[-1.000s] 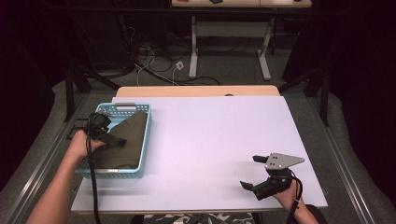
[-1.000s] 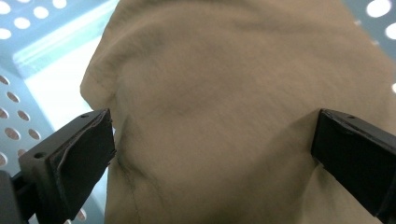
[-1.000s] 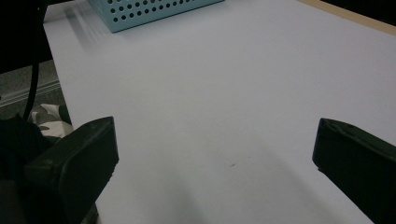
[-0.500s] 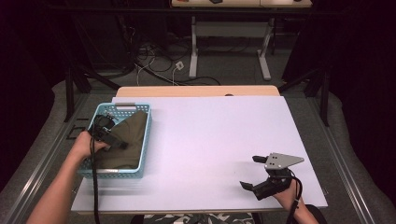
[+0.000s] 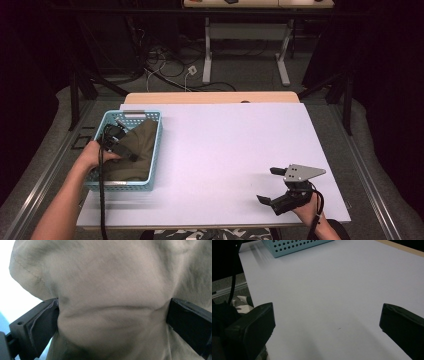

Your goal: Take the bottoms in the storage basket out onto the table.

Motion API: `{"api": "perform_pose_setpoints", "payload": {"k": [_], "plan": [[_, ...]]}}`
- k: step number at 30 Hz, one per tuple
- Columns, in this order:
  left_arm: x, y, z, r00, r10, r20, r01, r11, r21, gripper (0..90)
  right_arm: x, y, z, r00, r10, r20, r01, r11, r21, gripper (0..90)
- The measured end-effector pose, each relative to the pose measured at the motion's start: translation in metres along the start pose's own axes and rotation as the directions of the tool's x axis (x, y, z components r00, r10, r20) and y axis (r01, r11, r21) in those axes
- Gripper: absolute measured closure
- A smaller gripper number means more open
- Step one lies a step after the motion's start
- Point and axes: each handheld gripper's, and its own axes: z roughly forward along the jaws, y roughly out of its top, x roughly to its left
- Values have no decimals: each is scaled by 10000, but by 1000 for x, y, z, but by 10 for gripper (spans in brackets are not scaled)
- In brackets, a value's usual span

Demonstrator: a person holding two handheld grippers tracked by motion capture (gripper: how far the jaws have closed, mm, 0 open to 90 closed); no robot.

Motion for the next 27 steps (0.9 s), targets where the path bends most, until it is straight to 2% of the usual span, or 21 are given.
{"api": "perform_pose_setpoints", "payload": {"k": [6, 9, 10, 13, 18, 22, 27], "plan": [[1, 0, 2, 9999, -10, 133, 9, 10000, 51, 4, 0, 0, 1, 10000, -51, -29, 51, 10000, 47, 0], [1, 0, 3, 9998, 21, 187, -22, 10000, 96, 40, 0, 0, 1, 10000, -42, -19, 42, 10000, 39, 0], [1, 0, 2, 9998, 83, 153, -84, 9999, 113, 67, 0, 0, 1, 10000, -32, -8, 32, 10000, 50, 0], [0, -1, -3, 9990, 407, 179, -409, 9991, 91, 222, -1, 0, 1, 10000, 53, 31, -53, 9999, 128, 0], [3, -6, -8, 9988, 268, 418, -261, 9995, -181, 434, -1, 0, 1, 10000, 32, 33, -32, 9999, 120, 0], [5, -8, -8, 9982, 282, 522, -265, 9991, -343, 506, -1, 0, 1, 10000, 35, 43, -36, 9999, 143, 0], [5, -10, -10, 9978, 212, 621, -179, 9984, -533, 547, -1, 1, 1, 10000, 3, 46, -4, 9999, 138, 0]]}}
